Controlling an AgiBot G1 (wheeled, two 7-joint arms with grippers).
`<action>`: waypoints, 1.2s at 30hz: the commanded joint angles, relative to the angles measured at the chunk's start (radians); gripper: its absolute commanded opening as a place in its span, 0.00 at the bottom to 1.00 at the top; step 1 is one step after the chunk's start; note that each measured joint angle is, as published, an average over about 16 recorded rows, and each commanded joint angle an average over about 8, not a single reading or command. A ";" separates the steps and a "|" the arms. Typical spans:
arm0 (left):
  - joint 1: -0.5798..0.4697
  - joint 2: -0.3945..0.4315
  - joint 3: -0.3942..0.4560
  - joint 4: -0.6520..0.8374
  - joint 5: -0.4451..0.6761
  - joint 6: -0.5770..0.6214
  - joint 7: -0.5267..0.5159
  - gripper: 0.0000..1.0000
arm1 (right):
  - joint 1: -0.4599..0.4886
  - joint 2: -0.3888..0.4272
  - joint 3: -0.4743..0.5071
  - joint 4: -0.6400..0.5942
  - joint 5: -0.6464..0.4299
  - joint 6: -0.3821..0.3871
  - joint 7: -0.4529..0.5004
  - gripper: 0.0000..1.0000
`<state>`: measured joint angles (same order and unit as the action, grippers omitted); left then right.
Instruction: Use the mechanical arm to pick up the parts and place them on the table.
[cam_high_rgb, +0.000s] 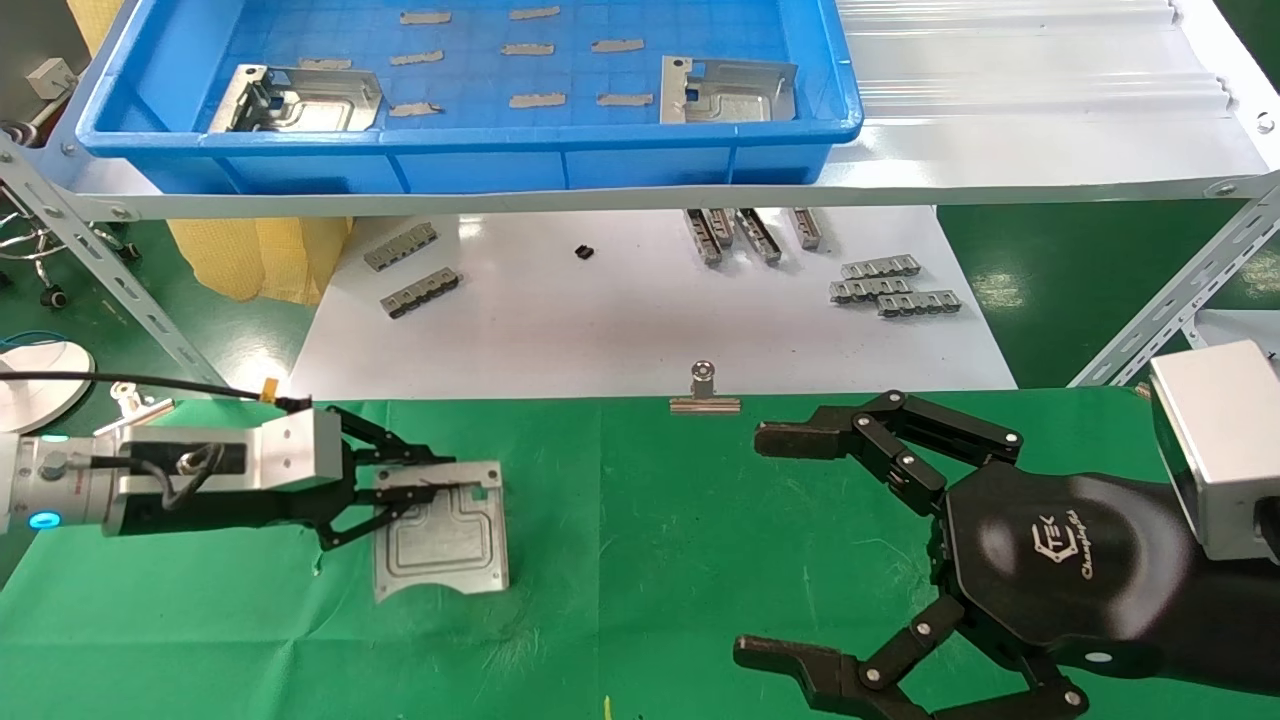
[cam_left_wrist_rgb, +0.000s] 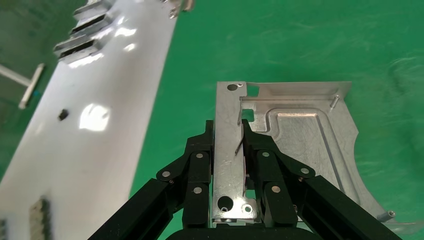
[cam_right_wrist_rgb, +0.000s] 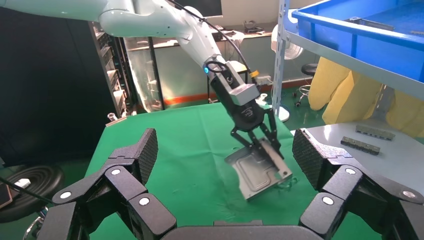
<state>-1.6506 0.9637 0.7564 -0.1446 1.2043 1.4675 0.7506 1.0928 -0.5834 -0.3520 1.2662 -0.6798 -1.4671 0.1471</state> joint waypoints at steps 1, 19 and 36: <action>-0.002 0.006 0.002 0.018 0.002 0.020 0.014 1.00 | 0.000 0.000 0.000 0.000 0.000 0.000 0.000 1.00; -0.024 0.023 -0.023 0.110 -0.037 0.090 0.029 1.00 | 0.000 0.000 0.000 0.000 0.000 0.000 0.000 1.00; 0.019 0.000 -0.063 0.127 -0.100 0.130 -0.078 1.00 | 0.000 0.000 0.000 0.000 0.000 0.000 0.000 1.00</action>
<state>-1.6224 0.9588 0.6864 -0.0346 1.0975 1.5964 0.6581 1.0927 -0.5832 -0.3523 1.2659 -0.6793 -1.4668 0.1469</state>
